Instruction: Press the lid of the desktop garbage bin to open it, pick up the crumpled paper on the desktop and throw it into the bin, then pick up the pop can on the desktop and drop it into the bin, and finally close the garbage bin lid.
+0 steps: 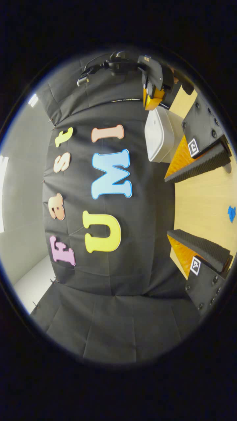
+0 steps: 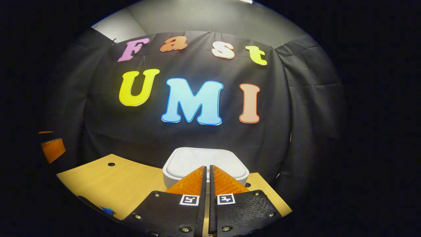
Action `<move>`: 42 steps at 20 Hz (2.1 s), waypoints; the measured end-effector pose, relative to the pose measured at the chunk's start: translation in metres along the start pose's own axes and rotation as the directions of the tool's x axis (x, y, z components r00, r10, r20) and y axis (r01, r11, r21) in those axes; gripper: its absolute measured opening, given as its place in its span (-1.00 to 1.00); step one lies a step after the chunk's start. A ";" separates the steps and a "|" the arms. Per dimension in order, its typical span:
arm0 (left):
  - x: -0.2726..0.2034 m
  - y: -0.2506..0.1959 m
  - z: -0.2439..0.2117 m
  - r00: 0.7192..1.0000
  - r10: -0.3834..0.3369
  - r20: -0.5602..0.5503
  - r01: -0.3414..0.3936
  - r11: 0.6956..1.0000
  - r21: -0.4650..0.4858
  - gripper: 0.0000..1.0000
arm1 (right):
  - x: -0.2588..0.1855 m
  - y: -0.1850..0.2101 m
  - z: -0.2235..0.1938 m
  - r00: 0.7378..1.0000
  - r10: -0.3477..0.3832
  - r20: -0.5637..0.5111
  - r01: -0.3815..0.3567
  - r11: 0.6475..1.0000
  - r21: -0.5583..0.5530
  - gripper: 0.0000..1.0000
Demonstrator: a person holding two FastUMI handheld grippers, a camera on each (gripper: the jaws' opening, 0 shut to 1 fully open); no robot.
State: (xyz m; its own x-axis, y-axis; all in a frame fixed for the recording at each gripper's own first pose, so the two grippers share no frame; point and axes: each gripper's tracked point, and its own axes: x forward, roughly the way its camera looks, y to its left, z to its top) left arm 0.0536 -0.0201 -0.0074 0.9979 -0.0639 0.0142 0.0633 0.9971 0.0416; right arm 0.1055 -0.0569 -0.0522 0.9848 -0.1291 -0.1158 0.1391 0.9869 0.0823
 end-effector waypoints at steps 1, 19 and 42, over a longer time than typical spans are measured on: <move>0.000 0.000 -0.001 1.000 -0.002 -0.001 0.002 1.000 -0.004 0.87 | 0.003 0.002 0.000 1.000 0.010 -0.002 -0.010 1.000 0.003 -0.89; 0.000 0.000 0.004 1.000 0.020 0.021 -0.021 0.999 0.027 1.00 | 0.063 -0.003 -0.027 0.993 0.061 -0.098 -0.066 0.997 -0.043 -0.99; -0.025 -0.004 -0.007 0.999 0.042 -0.010 -0.042 0.999 -0.007 1.00 | 0.067 -0.011 -0.002 0.995 0.090 -0.039 -0.090 0.996 0.013 -1.00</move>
State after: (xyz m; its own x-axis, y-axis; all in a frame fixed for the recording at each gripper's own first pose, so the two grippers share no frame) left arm 0.0284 -0.0223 -0.0146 0.9997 -0.0217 0.0060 0.0215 0.9992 0.0341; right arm 0.1699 -0.0758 -0.0632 0.9886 -0.0360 -0.1464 0.0517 0.9931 0.1048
